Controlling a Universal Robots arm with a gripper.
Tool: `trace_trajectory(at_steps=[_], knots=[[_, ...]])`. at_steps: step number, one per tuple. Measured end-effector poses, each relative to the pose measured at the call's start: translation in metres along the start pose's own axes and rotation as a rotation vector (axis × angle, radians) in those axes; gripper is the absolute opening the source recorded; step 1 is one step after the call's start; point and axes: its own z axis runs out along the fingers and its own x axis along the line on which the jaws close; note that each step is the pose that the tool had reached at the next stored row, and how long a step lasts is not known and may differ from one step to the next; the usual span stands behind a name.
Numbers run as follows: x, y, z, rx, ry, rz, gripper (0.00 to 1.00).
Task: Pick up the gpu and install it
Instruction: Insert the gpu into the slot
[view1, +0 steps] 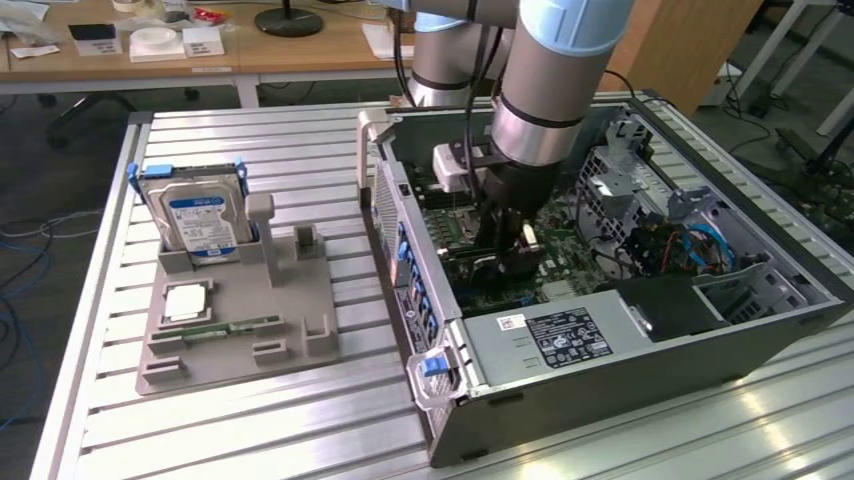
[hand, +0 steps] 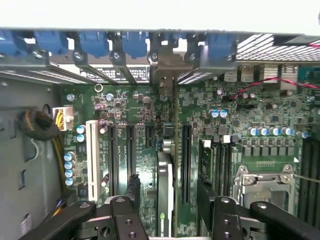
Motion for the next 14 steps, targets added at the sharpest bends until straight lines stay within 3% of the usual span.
trace_trajectory(at_steps=[8,14], knots=[[-0.001,-0.0007,-0.0248,0.0000,0.0000,0.000,0.58],[-0.002,-0.0011,-0.0378,0.0003,0.0000,0.000,0.58]])
